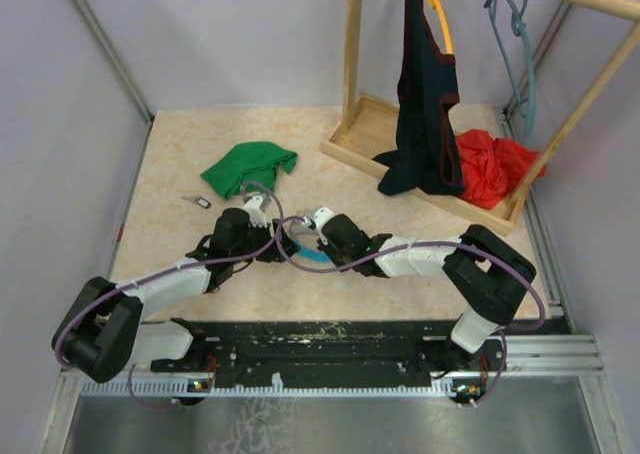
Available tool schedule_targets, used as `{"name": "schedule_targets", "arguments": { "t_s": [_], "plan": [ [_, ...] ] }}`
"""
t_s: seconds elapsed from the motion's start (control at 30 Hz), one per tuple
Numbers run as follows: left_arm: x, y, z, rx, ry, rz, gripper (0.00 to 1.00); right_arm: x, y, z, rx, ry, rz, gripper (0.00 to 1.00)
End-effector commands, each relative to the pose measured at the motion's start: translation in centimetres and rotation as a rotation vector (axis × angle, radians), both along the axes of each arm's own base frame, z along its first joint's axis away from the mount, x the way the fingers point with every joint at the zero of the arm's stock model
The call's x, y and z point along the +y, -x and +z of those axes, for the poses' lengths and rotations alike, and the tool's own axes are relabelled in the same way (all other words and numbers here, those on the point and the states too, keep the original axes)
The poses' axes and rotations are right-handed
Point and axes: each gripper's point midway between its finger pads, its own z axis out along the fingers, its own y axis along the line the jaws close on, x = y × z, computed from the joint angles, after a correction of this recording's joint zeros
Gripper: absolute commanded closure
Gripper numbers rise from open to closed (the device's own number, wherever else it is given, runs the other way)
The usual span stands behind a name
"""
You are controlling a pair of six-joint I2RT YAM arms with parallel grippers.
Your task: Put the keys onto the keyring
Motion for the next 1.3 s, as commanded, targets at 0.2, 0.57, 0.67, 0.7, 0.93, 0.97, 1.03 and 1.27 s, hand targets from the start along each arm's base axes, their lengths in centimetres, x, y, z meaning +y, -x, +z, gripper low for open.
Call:
{"name": "schedule_targets", "arguments": {
  "t_s": [0.2, 0.57, 0.67, 0.7, 0.93, 0.97, 1.03, 1.27],
  "plan": [
    [-1.1, -0.6, 2.7, -0.091, 0.028, -0.075, 0.3, 0.9, -1.1, 4.3, -0.096, -0.066, 0.01, 1.0],
    [-3.1, -2.0, 7.7, -0.255, 0.048, -0.208, 0.27, 1.2, -1.6, 9.3, -0.214, -0.151, 0.067, 1.0],
    [-3.4, -2.7, 8.4, -0.275, 0.062, -0.224, 0.27, 1.4, -2.0, 10.8, -0.22, -0.217, 0.085, 1.0],
    [-3.5, -2.9, 8.6, -0.278, 0.067, -0.226, 0.27, 1.4, -2.1, 11.4, -0.222, -0.247, 0.092, 1.0],
    [-4.5, -3.1, 8.8, -0.269, 0.132, -0.28, 0.27, 1.7, -2.7, 15.8, -0.27, -0.443, 0.151, 1.0],
    [-4.6, -3.1, 8.6, -0.26, 0.139, -0.285, 0.27, 1.7, -2.9, 16.3, -0.281, -0.461, 0.154, 1.0],
    [-4.9, -2.8, 8.5, -0.251, 0.158, -0.299, 0.27, 1.7, -3.0, 17.0, -0.297, -0.481, 0.167, 1.0],
    [-5.9, -1.4, 8.8, -0.234, 0.243, -0.373, 0.27, 2.2, -3.6, 18.7, -0.332, -0.557, 0.203, 1.0]
  ]
}}
